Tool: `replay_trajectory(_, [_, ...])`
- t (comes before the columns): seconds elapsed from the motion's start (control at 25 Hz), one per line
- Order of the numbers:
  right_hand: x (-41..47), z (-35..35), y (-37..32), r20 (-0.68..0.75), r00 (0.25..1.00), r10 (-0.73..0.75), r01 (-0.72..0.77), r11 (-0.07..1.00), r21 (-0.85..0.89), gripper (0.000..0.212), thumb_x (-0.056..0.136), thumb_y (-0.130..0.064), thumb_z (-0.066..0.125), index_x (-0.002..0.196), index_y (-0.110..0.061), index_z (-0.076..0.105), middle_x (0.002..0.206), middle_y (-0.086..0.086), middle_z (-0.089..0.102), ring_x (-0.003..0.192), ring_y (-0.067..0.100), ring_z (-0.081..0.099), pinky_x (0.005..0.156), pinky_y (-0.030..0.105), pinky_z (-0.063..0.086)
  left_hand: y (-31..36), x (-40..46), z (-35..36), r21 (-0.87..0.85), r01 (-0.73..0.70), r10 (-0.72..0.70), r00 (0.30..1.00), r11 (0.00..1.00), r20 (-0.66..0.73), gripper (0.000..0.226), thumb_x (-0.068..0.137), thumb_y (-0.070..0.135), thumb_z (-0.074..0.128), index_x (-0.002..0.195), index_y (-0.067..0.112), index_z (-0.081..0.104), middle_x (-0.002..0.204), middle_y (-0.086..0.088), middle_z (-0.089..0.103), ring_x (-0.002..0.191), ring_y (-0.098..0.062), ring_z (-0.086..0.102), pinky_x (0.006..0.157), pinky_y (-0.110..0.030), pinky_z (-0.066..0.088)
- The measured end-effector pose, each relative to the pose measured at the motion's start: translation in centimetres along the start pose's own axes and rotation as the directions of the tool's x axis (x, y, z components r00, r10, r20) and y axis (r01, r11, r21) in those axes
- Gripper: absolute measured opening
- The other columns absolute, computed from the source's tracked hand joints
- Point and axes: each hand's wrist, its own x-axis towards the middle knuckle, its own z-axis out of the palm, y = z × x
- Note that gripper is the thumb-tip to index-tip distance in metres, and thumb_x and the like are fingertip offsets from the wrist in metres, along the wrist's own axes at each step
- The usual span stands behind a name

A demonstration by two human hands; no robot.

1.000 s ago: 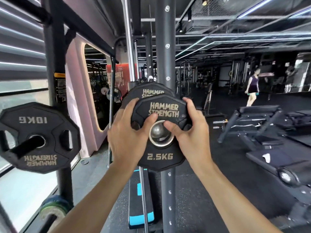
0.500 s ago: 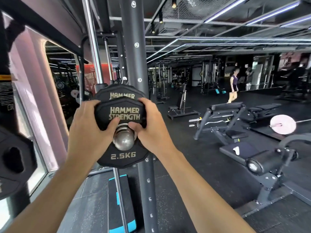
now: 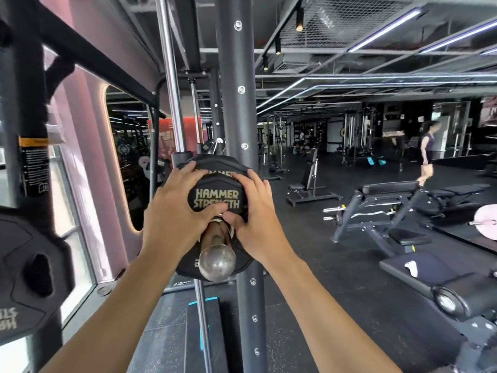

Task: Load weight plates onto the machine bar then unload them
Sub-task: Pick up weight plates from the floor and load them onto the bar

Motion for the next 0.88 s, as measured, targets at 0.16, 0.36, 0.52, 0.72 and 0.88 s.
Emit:
replay_trajectory(0.16, [1.6, 0.7, 0.5, 0.009, 1.000, -0.027, 0.027, 0.998, -0.056, 0.071, 0.091, -0.014, 0.069, 0.147, -0.038, 0.033, 0.165, -0.011, 0.010, 0.154, 0.025, -0.005, 0.120, 0.062, 0.008, -1.4, 0.6, 1.0, -0.043, 0.007, -0.007, 1.000, 0.999, 0.000, 0.068, 0.075, 0.054, 0.077, 0.136, 0.034, 0.054, 0.155, 0.016, 0.039, 0.139, -0.018, 0.045, 0.108, -0.053, 0.043])
replay_trajectory(0.36, [2.4, 0.8, 1.0, 0.031, 0.999, -0.034, 0.036, 0.997, -0.064, 0.067, 0.090, -0.030, 0.068, 0.145, -0.044, 0.032, 0.164, -0.019, 0.007, 0.154, 0.023, 0.000, 0.119, 0.064, 0.014, -1.7, 2.2, 1.1, -0.112, 0.041, -0.036, 0.998, 0.993, 0.049, 0.051, 0.078, 0.058, 0.071, 0.123, 0.039, 0.057, 0.158, 0.014, 0.035, 0.146, -0.018, 0.035, 0.114, -0.054, 0.035])
replay_trajectory(0.52, [4.0, -0.2, 0.9, 0.012, 1.000, -0.005, 0.005, 1.000, 0.027, 0.060, 0.093, -0.059, 0.050, 0.148, -0.042, 0.031, 0.156, -0.022, 0.030, 0.148, 0.007, 0.026, 0.118, 0.050, 0.028, -2.2, 5.3, -0.7, -0.414, 0.127, -0.119, 0.992, 0.901, 0.047, 0.041, 0.099, 0.057, 0.040, 0.124, 0.032, 0.060, 0.115, 0.019, 0.065, 0.105, 0.000, 0.060, 0.085, -0.022, 0.047])
replay_trajectory(0.72, [7.2, -1.4, 0.4, 0.015, 1.000, 0.027, -0.027, 1.000, 0.006, 0.042, 0.106, -0.043, 0.036, 0.136, -0.026, 0.061, 0.135, -0.009, 0.061, 0.126, 0.007, 0.054, 0.112, 0.037, 0.038, -6.2, 9.3, -1.8, -0.339, 0.236, -0.165, 0.960, 0.911, 0.227, 0.025, 0.102, 0.021, 0.052, 0.103, 0.029, 0.075, 0.101, 0.022, 0.067, 0.091, 0.008, 0.057, 0.081, -0.019, 0.046])
replay_trajectory(0.88, [10.5, -2.9, 0.9, 0.036, 0.994, 0.099, -0.101, 0.994, 0.031, 0.034, 0.105, -0.026, 0.044, 0.113, -0.017, 0.075, 0.114, 0.000, 0.073, 0.108, 0.013, 0.065, 0.100, 0.030, 0.048, -9.5, 11.0, -2.2, -0.285, 0.262, -0.116, 0.890, 0.922, 0.442, 0.049, 0.094, -0.007, 0.058, 0.122, 0.032, 0.069, 0.122, 0.005, 0.070, 0.098, -0.028, 0.071, 0.095, -0.052, 0.055])
